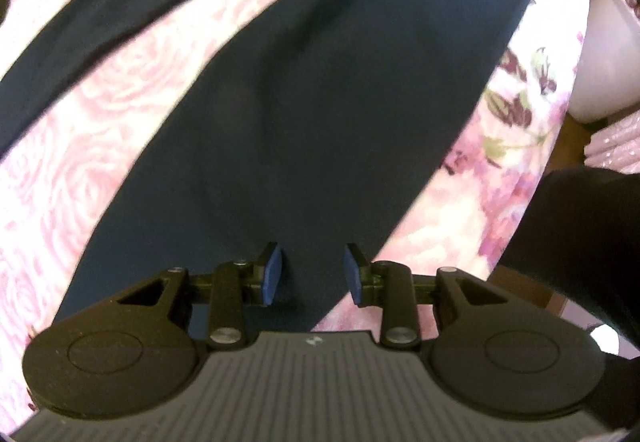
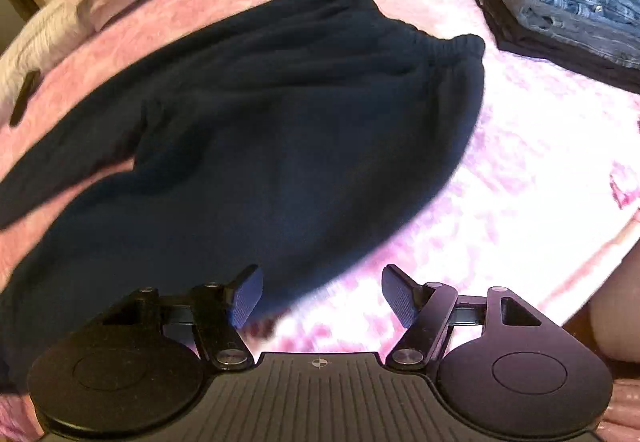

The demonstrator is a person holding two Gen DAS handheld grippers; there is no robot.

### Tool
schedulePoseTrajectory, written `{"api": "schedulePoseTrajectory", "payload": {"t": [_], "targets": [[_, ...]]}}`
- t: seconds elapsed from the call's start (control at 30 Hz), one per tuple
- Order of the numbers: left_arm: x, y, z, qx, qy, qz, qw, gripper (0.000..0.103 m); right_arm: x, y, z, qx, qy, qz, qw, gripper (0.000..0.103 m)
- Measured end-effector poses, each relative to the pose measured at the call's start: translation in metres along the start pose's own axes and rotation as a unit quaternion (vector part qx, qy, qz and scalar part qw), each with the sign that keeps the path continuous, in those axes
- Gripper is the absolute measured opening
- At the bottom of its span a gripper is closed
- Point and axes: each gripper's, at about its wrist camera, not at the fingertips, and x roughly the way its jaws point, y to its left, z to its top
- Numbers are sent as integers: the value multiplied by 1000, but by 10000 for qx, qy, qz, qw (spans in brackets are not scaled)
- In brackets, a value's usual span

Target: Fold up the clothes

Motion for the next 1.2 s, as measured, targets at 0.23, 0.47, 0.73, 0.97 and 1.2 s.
{"api": "schedulePoseTrajectory", "payload": {"t": [0.23,0.47,0.73,0.97,1.2], "targets": [[-8,3,-30,-322,347,-85,9988,36,-10,34,-6,-269,225,89,9993,69],[-68,33,-86,-871,-84,230,9959,36,-56,107,-31,-609,167,99,9980,83],[-131,69,-98,-856,-663,660,9919,53,-100,170,-42,-518,250,-44,9983,84],[-155,74,-69,-939,-1034,846,9866,66,-118,182,-33,-786,436,-215,9957,90],[-164,55,-36,-621,-1203,937,9863,72,-139,183,-31,-1203,245,-313,9919,90]]}}
